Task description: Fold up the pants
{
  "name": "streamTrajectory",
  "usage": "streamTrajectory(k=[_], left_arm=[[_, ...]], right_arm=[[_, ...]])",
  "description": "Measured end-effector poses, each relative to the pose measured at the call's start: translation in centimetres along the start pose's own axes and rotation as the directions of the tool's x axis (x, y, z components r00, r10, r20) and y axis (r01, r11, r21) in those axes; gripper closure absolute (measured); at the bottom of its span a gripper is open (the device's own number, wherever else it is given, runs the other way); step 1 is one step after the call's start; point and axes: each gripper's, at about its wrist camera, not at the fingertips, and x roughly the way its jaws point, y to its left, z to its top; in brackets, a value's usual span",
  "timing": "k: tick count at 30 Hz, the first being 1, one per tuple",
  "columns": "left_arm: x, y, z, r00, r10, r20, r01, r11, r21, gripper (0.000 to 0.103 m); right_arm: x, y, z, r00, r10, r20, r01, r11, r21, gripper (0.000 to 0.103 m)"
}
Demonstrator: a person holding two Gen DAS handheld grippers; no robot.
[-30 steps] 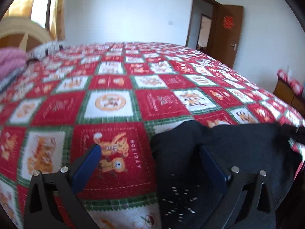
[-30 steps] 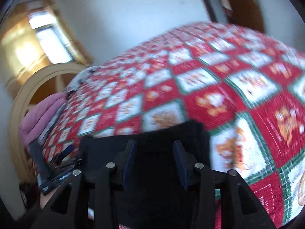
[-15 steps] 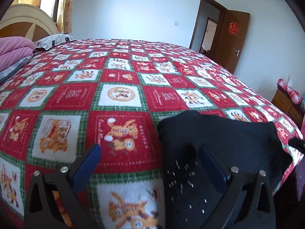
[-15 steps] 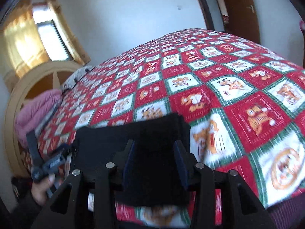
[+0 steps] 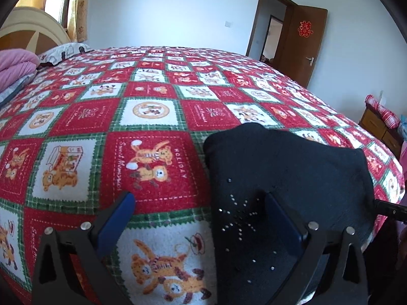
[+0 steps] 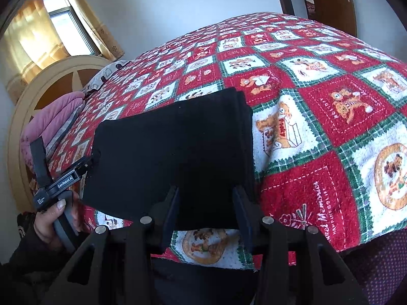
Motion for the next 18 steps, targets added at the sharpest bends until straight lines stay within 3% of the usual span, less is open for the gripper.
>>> streamTrajectory(k=[3,7,10,15,18], left_arm=[[-1.4,-0.1,0.2,0.996,-0.081,0.036,0.082,0.997,-0.011,0.000],[-0.8,-0.6,0.2,0.996,-0.080,0.032,0.079,0.997,0.023,0.000],[0.2,-0.2,-0.1,0.996,-0.091,0.011,0.091,0.996,-0.002,0.000],[0.5,-0.2,0.1,0.988,-0.149,0.038,0.149,0.989,0.000,0.001],[0.7,-0.3,0.3,0.981,-0.189,0.037,0.189,0.982,-0.010,0.014]], right_arm=[[-1.9,0.0,0.7,0.998,0.037,0.054,-0.039,0.999,0.030,0.058],[-3.6,-1.4,2.0,0.990,0.002,0.141,-0.015,0.996,0.087,0.051],[-2.7,-3.5,2.5,0.992,0.001,0.127,-0.023,0.986,0.167,0.051],[-0.4,-4.7,3.1,0.993,0.076,0.090,-0.094,0.973,0.212,0.051],[1.4,-4.5,3.4,0.990,0.130,0.054,-0.139,0.968,0.208,0.051]])
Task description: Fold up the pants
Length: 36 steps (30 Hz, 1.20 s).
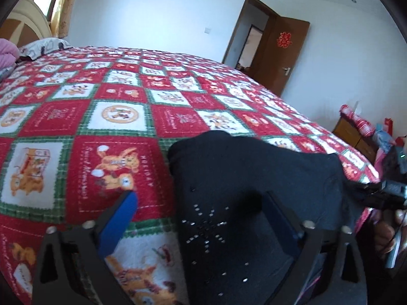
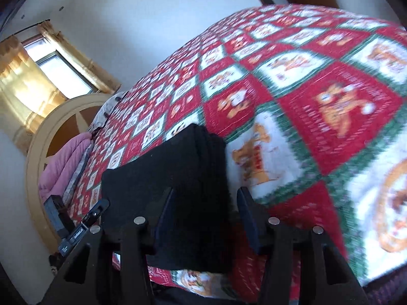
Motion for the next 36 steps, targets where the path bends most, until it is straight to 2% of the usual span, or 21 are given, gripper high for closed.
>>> streamTrajectory(k=[2,3,4,5,7,10,13,19,24,28,32,36], left_arm=[[0.3,-0.3,0.1,0.996,-0.080,-0.025,0.080,0.997,-0.001,0.053],[0.4,-0.3,0.0,0.994,-0.103,-0.033,0.102,0.995,-0.011,0.056],[0.3,-0.4,0.0,0.994,-0.104,-0.023,0.104,0.994,-0.014,0.063],[0.3,-0.4,0.0,0.993,-0.120,-0.020,0.119,0.993,-0.008,0.077],[-0.2,-0.2,0.2,0.992,-0.129,-0.007,0.129,0.992,-0.013,0.087],[-0.9,0.5,0.8,0.986,-0.166,0.010,0.167,0.985,-0.050,0.090],[-2.2,1.2,1.6,0.983,-0.175,0.047,0.177,0.982,-0.061,0.090],[-5.8,5.5,4.3,0.980,-0.114,0.161,0.132,0.986,-0.105,0.090],[-8.4,10.1,6.2,0.974,0.008,0.226,0.026,0.989,-0.149,0.090],[-10.0,13.9,6.6,0.963,0.113,0.247,-0.062,0.977,-0.203,0.090],[-10.8,16.8,6.3,0.948,0.199,0.247,-0.140,0.962,-0.236,0.090],[-10.5,19.1,6.1,0.943,0.241,0.230,-0.181,0.950,-0.253,0.090]], right_arm=[[1.2,0.5,-0.2,0.999,0.001,-0.036,-0.002,1.000,-0.027,0.052],[1.6,1.0,-0.4,0.999,-0.016,-0.044,0.013,0.999,-0.052,0.061],[1.7,1.4,-0.5,0.999,-0.015,-0.048,0.012,0.998,-0.067,0.070],[1.5,1.6,-0.4,0.999,-0.002,-0.048,-0.001,0.997,-0.072,0.073],[0.7,2.1,-0.4,0.999,0.023,-0.023,-0.024,0.996,-0.083,0.076],[-0.3,3.9,-0.4,1.000,0.027,0.008,-0.026,0.989,-0.147,0.077],[-0.8,6.5,0.3,0.999,0.046,0.029,-0.039,0.977,-0.212,0.077],[1.3,11.5,3.4,0.996,0.088,-0.004,-0.085,0.947,-0.310,0.077],[7.1,16.8,7.0,0.986,0.152,-0.069,-0.166,0.924,-0.344,0.077],[12.6,21.2,9.2,0.969,0.203,-0.142,-0.242,0.903,-0.355,0.077],[17.7,24.8,9.8,0.953,0.220,-0.208,-0.285,0.884,-0.372,0.077],[21.7,27.2,9.8,0.942,0.216,-0.255,-0.304,0.872,-0.383,0.077]])
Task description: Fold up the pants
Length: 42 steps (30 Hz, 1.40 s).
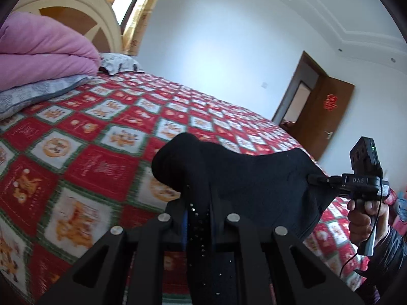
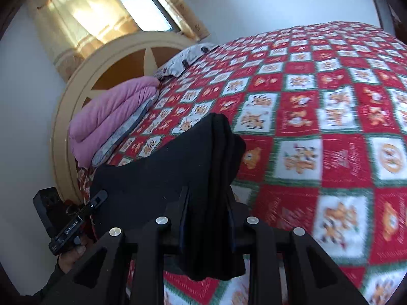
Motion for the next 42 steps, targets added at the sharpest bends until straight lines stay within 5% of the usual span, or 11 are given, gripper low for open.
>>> streamTrajectory(k=[6,10,13,15,21,24,36,42], left_arm=[[2.0,2.3,-0.5,0.998,0.042,-0.044,-0.042,0.999,-0.009,0.088],[3.4,2.7,-2.0,0.987,0.126,-0.095,-0.127,0.992,-0.004,0.059],[3.3,3.3,-2.4,0.987,0.140,-0.084,-0.143,0.989,-0.031,0.045],[3.2,3.5,-2.5,0.987,0.139,-0.085,-0.143,0.989,-0.041,0.041],[3.1,3.1,-2.3,0.982,0.166,-0.091,-0.169,0.985,-0.022,0.038],[2.4,2.8,-2.5,0.971,0.225,-0.080,-0.225,0.974,0.005,0.023],[-1.8,2.7,-2.8,0.946,0.320,-0.061,-0.320,0.947,0.015,0.021],[-4.3,0.7,-2.6,0.955,0.295,-0.027,-0.295,0.955,0.016,0.021]], right_arm=[[3.7,-1.0,0.7,0.999,0.012,-0.044,-0.011,1.000,0.024,0.077],[6.0,-3.4,0.5,0.996,-0.012,-0.091,0.020,0.996,0.087,0.073],[7.0,-5.9,-0.2,0.994,-0.018,-0.110,0.037,0.984,0.172,0.056],[7.0,-6.9,-0.7,0.995,-0.019,-0.102,0.039,0.979,0.200,0.045],[6.5,-7.7,-1.2,0.997,0.001,-0.082,0.018,0.972,0.233,0.044],[5.8,-7.8,-1.1,0.998,-0.019,-0.068,0.035,0.970,0.241,0.044],[-0.6,-9.9,-3.0,0.983,-0.167,0.076,0.132,0.930,0.344,0.043],[-4.6,-6.3,-6.6,0.970,-0.198,0.142,0.152,0.947,0.284,0.043]])
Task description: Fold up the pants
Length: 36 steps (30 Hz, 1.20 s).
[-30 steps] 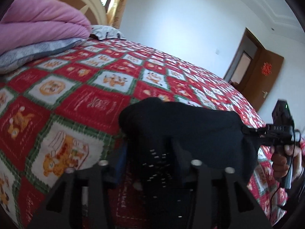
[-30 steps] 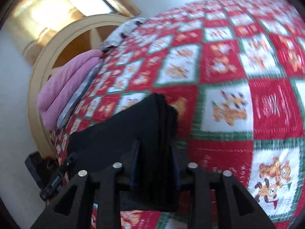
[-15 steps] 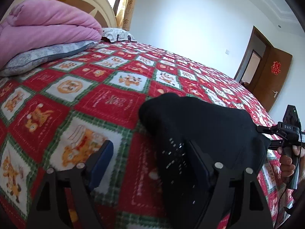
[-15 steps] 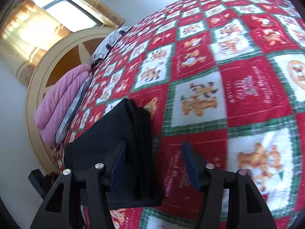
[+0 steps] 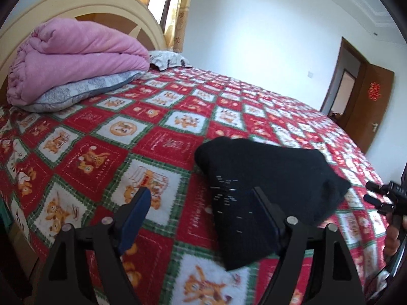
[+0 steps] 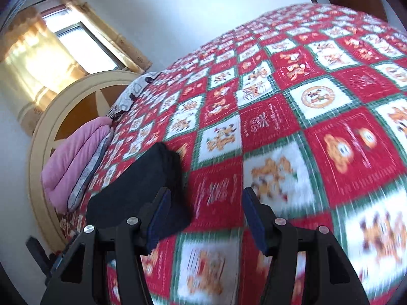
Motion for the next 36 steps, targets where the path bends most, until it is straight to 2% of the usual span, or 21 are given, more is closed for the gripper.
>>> streamTrajectory(k=[6,15,19,22,26,36], left_arm=[[-2.6,-1.9,0.0,0.999,-0.042,0.023,0.042,0.999,0.022,0.018],[-5.8,-4.4,-0.3,0.995,-0.094,0.045,0.091,0.994,0.068,0.016],[-6.9,-5.4,-0.4,0.992,-0.113,0.051,0.108,0.990,0.089,0.015],[-8.0,-5.9,-0.2,0.991,-0.112,0.071,0.104,0.989,0.103,0.007],[-9.0,-6.3,0.0,0.987,-0.126,0.098,0.115,0.987,0.109,0.007],[-9.4,-7.3,-0.3,0.985,-0.140,0.104,0.127,0.984,0.124,0.006]], right_arm=[[-4.6,2.5,-4.1,0.998,0.016,0.054,-0.012,0.998,-0.061,0.043],[-10.4,5.7,-6.9,0.991,0.005,0.130,0.016,0.987,-0.158,0.043],[-12.5,7.8,-7.4,0.984,-0.013,0.177,0.054,0.972,-0.229,0.041],[-13.7,9.7,-7.8,0.976,-0.028,0.216,0.095,0.947,-0.307,0.041],[-14.6,11.2,-8.3,0.974,-0.016,0.227,0.101,0.924,-0.369,0.040],[-16.7,11.6,-7.9,0.965,-0.057,0.255,0.150,0.921,-0.361,0.039]])
